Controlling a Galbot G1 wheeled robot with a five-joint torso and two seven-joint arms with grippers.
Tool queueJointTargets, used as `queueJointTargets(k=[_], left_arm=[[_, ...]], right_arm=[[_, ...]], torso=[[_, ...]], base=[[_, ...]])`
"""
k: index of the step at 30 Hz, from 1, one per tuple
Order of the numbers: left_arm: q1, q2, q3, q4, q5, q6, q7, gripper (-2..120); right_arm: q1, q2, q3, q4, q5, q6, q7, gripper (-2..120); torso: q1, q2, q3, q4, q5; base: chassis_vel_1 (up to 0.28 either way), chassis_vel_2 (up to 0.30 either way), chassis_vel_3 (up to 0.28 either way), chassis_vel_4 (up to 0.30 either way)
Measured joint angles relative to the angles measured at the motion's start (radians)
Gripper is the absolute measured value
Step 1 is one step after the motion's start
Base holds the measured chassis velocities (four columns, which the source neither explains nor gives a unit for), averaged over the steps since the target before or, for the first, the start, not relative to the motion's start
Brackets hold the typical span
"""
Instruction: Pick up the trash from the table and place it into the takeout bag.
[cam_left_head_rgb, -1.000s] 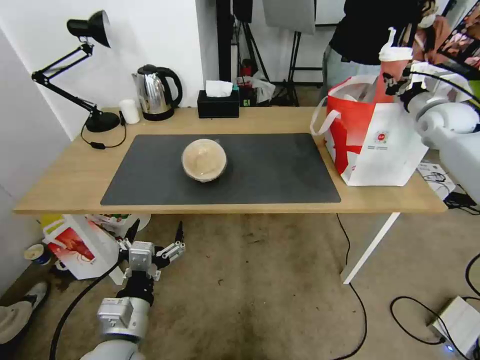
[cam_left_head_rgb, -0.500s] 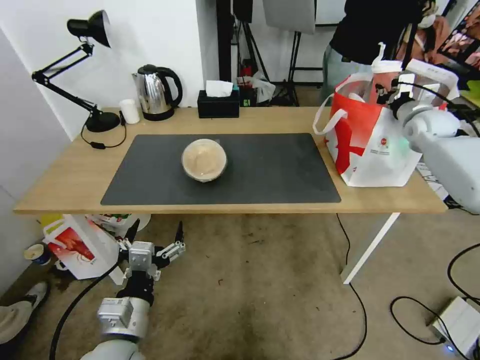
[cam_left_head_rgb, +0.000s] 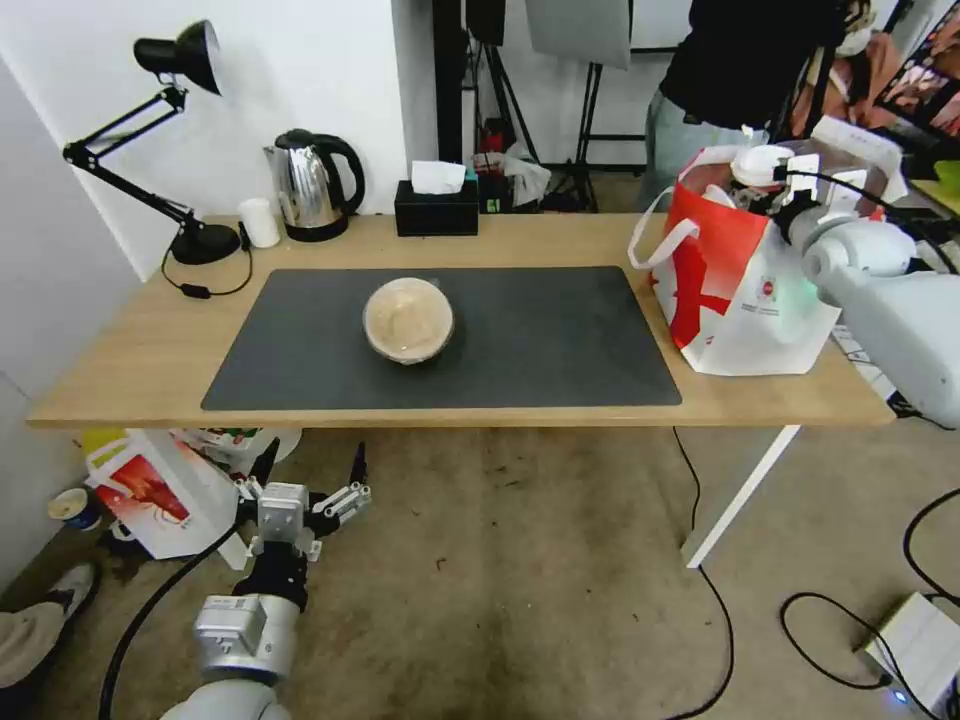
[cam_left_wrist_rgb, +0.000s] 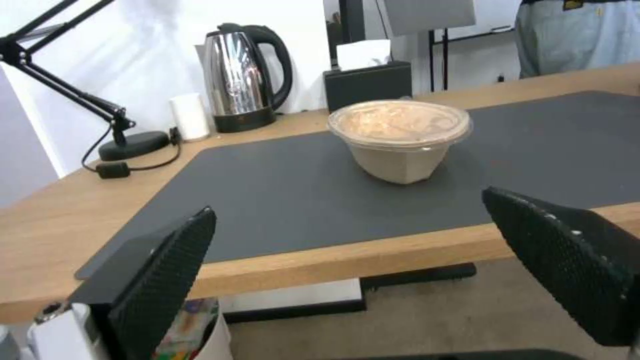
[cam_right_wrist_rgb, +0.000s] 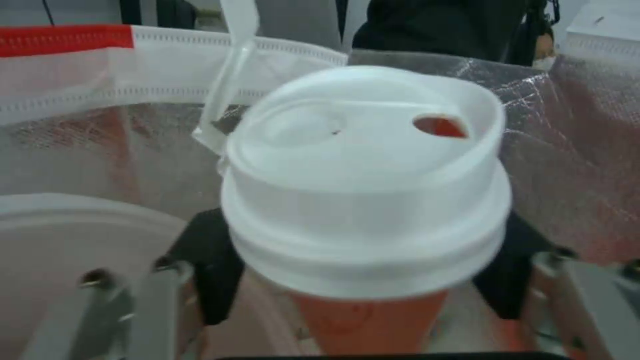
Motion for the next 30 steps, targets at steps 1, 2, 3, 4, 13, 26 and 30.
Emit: queueJointTargets(k=[1, 2, 3, 4, 13, 26, 30], left_arm=[[0.000, 0.000, 0.000, 0.000, 0.000, 0.000, 0.000, 100], [0.000, 0.000, 0.000, 0.000, 0.000, 0.000, 0.000, 100], [0.000, 0.000, 0.000, 0.000, 0.000, 0.000, 0.000, 100], [0.000, 0.000, 0.000, 0.000, 0.000, 0.000, 0.000, 100], [0.000, 0.000, 0.000, 0.000, 0.000, 0.000, 0.000, 100], [0.000, 0.000, 0.000, 0.000, 0.000, 0.000, 0.000, 100], [0.000, 0.000, 0.000, 0.000, 0.000, 0.000, 0.000, 100]], right_arm=[[0.000, -0.002, -0.001, 0.005, 0.001, -0.006, 0.002, 76], [0.000, -0.005, -0.003, 0.012, 0.002, -0.012, 0.003, 81], [0.000, -0.008, -0.003, 0.017, 0.003, -0.018, 0.004, 86], [0.000, -0.010, -0.004, 0.022, 0.004, -0.024, 0.005, 89], [0.026, -0.043, -0.044, 0.058, 0.006, -0.067, 0.016, 100], [0.136, -0.093, -0.139, 0.093, -0.041, -0.223, 0.006, 100], [0.169, -0.097, -0.142, 0.087, -0.045, -0.230, 0.012, 100]], torso=[[0.000, 0.000, 0.000, 0.0000, 0.0000], [0.000, 0.000, 0.000, 0.0001, 0.0001], [0.000, 0.000, 0.000, 0.0001, 0.0000], [0.000, 0.000, 0.000, 0.0001, 0.0000], [0.000, 0.000, 0.000, 0.0000, 0.0001], [0.000, 0.000, 0.000, 0.0000, 0.0000], [0.000, 0.000, 0.000, 0.0000, -0.0001]], base=[[0.000, 0.000, 0.000, 0.000], [0.000, 0.000, 0.000, 0.000], [0.000, 0.000, 0.000, 0.000], [0.000, 0.000, 0.000, 0.000], [0.000, 0.000, 0.000, 0.000], [0.000, 0.000, 0.000, 0.000], [0.000, 0.000, 0.000, 0.000]])
